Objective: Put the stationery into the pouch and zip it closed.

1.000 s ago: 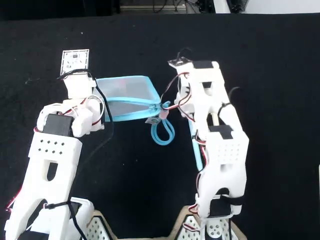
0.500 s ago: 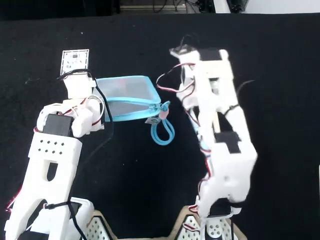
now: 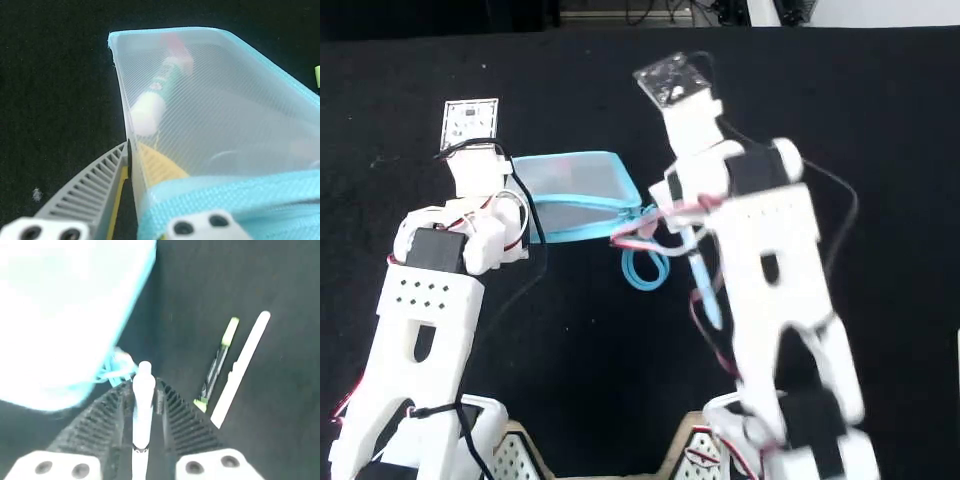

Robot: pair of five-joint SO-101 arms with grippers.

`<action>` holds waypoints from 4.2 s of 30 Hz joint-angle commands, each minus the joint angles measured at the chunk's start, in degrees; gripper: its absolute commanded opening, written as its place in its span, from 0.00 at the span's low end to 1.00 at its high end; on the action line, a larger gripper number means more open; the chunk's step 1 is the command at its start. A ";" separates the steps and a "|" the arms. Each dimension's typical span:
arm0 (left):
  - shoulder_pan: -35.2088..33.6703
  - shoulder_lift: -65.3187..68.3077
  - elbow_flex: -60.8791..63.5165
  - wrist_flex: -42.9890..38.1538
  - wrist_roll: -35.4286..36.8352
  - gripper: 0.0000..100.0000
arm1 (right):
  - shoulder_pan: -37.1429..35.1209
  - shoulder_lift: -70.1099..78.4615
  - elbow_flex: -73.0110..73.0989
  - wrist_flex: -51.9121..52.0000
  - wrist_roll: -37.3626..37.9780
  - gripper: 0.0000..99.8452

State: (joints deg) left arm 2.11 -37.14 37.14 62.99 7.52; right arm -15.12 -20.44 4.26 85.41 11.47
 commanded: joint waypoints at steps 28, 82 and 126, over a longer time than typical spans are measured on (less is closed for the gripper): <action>-0.57 0.35 2.15 -0.53 0.70 0.03 | -21.98 -56.48 40.22 -52.22 -9.05 0.01; -0.57 0.35 2.15 -0.53 0.88 0.03 | -17.23 -56.75 64.75 -56.62 13.01 0.01; -1.01 0.26 2.15 -0.35 3.34 0.03 | -22.95 -32.75 44.88 -43.16 15.74 0.01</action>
State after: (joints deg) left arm 2.11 -37.14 37.49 62.46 9.71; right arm -40.00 -53.41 52.62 42.68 26.95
